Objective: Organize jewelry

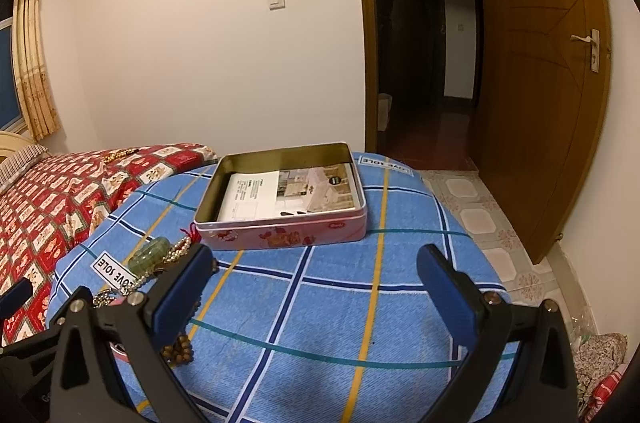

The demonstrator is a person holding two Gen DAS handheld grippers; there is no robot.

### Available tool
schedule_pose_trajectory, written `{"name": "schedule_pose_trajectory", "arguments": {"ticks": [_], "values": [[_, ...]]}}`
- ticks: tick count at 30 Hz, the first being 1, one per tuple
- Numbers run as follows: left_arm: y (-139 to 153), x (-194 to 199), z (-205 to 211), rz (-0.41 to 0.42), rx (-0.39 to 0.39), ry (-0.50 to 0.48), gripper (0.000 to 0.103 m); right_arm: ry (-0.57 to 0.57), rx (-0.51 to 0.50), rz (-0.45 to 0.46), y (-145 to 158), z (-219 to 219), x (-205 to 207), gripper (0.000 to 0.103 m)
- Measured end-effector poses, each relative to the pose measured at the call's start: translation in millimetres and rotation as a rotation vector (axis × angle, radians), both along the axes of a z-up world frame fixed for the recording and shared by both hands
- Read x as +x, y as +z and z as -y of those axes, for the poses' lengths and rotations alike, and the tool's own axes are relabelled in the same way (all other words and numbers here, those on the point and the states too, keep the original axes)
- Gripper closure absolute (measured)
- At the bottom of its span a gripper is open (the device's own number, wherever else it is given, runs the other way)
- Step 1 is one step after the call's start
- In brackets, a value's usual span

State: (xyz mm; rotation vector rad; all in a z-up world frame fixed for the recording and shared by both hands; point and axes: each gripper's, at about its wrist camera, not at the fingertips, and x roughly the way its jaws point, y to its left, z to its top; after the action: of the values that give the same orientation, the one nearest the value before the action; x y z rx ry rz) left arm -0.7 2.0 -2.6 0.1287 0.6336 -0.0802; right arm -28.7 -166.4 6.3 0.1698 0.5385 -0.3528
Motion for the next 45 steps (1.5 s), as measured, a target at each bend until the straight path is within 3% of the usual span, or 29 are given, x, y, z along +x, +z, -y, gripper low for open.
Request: {"name": "schedule_pose_trajectory", "arguments": {"ticks": [8,14,16,19,21,25,27,30,32,37,45], "values": [[-20,6,-22,-0.045,0.004,-0.013,0.014,0.043,0.008,-0.019,-7,0,5,0.000],[-43,10,-65,-0.105,-0.025,0.052,0.014,0.191,0.033,-0.054,-26,-7,9,0.000],[-48,11,-72,-0.115,-0.022,0.059,0.014,0.245,0.033,-0.059,-32,-15,9,0.016],[-52,11,-75,-0.118,-0.018,0.048,0.014,0.346,0.062,-0.104,-42,-29,19,0.029],[-53,11,-73,-0.118,-0.031,0.013,0.014,0.423,0.137,-0.139,-49,-36,29,0.036],[-51,12,-69,-0.117,-0.060,-0.029,0.014,0.534,0.285,-0.188,-65,-49,51,0.040],[-50,13,-67,-0.118,-0.059,-0.038,0.014,0.558,0.314,-0.216,-72,-55,60,0.044],[-51,13,-65,-0.115,-0.049,-0.055,0.014,0.603,0.325,-0.273,-83,-68,73,0.062],[-52,13,-65,-0.119,-0.052,-0.061,0.014,0.627,0.328,-0.316,-90,-74,78,0.063],[-53,16,-65,-0.137,-0.101,-0.088,0.014,0.645,0.271,-0.312,-89,-77,73,0.079],[-54,26,-53,-0.161,-0.197,-0.157,0.014,0.586,0.354,-0.171,-59,-32,49,0.080]]}}
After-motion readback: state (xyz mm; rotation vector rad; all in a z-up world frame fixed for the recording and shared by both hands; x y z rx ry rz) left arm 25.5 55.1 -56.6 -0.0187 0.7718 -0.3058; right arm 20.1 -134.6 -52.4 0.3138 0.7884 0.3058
